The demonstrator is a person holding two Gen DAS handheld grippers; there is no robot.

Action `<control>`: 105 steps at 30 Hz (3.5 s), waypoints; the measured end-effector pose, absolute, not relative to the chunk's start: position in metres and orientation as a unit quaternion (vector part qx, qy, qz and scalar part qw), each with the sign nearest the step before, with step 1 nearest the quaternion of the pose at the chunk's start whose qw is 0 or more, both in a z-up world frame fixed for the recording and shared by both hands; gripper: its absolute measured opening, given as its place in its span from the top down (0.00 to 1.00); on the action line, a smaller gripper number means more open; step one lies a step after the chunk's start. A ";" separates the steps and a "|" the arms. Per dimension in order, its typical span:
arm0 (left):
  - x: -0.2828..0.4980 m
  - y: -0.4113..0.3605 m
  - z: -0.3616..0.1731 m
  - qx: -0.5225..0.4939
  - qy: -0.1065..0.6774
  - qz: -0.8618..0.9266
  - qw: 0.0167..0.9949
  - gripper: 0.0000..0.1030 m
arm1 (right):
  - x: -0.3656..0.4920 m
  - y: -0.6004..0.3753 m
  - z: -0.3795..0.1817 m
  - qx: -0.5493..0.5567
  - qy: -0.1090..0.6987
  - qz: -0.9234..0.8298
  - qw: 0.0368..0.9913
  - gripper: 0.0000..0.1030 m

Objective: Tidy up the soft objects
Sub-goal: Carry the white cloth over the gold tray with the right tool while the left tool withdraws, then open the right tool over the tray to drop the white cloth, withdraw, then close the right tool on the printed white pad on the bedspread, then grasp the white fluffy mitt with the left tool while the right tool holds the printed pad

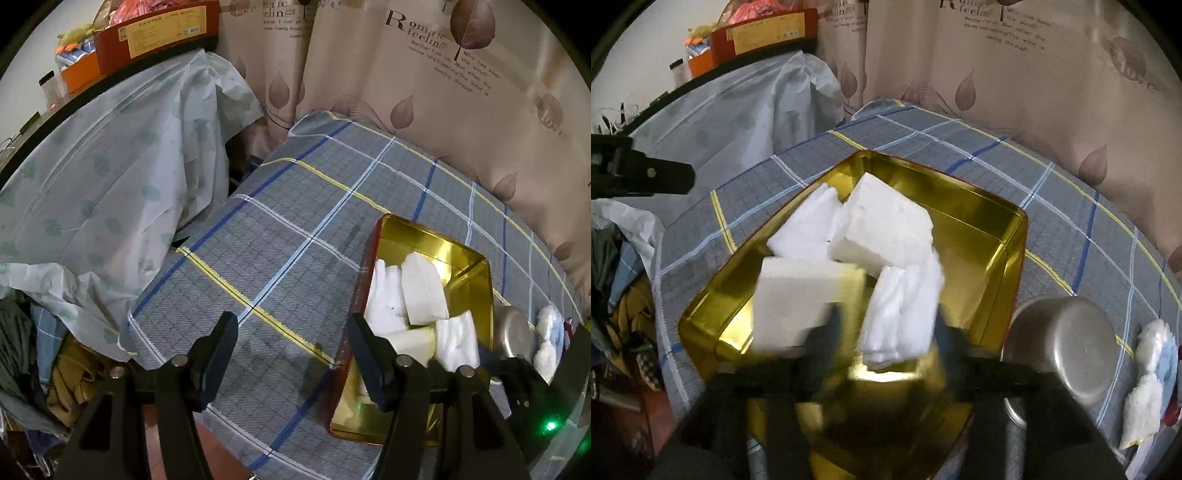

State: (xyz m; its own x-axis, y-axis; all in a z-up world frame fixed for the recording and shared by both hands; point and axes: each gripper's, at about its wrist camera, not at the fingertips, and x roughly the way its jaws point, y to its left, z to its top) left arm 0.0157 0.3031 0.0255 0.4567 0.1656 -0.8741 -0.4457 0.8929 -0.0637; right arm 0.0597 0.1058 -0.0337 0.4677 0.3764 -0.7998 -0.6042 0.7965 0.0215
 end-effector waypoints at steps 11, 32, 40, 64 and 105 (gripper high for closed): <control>0.016 0.293 0.026 -0.136 0.490 0.175 0.843 0.39 | 0.036 0.069 0.010 -0.098 0.404 0.297 0.860 0.28; 0.026 0.229 0.022 -0.080 0.504 0.137 0.849 0.39 | 0.061 -0.218 -0.037 -0.002 0.463 0.032 0.886 0.21; 0.042 0.169 0.025 -0.038 0.517 0.085 0.851 0.39 | 0.078 -0.237 -0.066 0.010 0.475 0.014 0.880 0.21; 0.100 -0.045 0.006 0.029 0.546 -0.087 0.833 0.39 | 0.046 -0.262 -0.080 0.003 0.451 0.043 0.892 0.72; 0.159 -0.163 -0.092 0.049 0.576 -0.092 0.811 0.35 | 0.032 -0.284 -0.085 0.004 0.442 0.060 0.895 0.58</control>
